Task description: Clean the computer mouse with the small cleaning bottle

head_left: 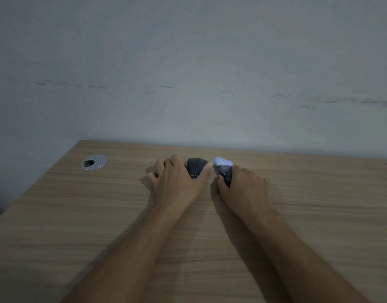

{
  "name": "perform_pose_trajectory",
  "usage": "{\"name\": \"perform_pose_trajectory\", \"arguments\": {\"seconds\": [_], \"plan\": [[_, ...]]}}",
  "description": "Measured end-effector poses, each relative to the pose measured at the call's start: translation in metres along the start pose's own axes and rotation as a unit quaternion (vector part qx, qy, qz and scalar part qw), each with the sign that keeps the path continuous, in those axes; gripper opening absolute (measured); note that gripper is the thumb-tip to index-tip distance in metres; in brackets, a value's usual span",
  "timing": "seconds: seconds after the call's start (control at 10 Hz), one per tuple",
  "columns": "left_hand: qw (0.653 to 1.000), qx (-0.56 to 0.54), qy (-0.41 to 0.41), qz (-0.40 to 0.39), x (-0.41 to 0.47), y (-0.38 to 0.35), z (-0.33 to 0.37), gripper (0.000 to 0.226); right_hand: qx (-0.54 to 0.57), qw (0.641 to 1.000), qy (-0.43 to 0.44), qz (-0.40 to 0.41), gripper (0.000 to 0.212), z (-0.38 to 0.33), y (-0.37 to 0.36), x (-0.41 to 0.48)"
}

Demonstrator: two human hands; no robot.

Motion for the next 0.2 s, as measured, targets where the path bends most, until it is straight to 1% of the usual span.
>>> {"name": "perform_pose_trajectory", "arguments": {"seconds": [0.1, 0.2], "plan": [[0.999, -0.049, 0.001, -0.010, 0.007, 0.011, -0.003, 0.068, 0.006, 1.000, 0.000, 0.001, 0.045, -0.001, 0.000, -0.002], [0.996, -0.090, -0.027, -0.009, 0.015, 0.027, -0.012, 0.051, 0.032, 0.999, -0.015, -0.031, 0.057, 0.001, 0.003, 0.001]]}}
Point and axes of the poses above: each hand's wrist, its own x-axis towards the middle knuckle, its own y-axis out of the back of the hand, z = x × y, the point moved 1 cm from there along x, towards the middle knuckle, and after that the axes turned 7 degrees about -x, right-handed, at the moved point
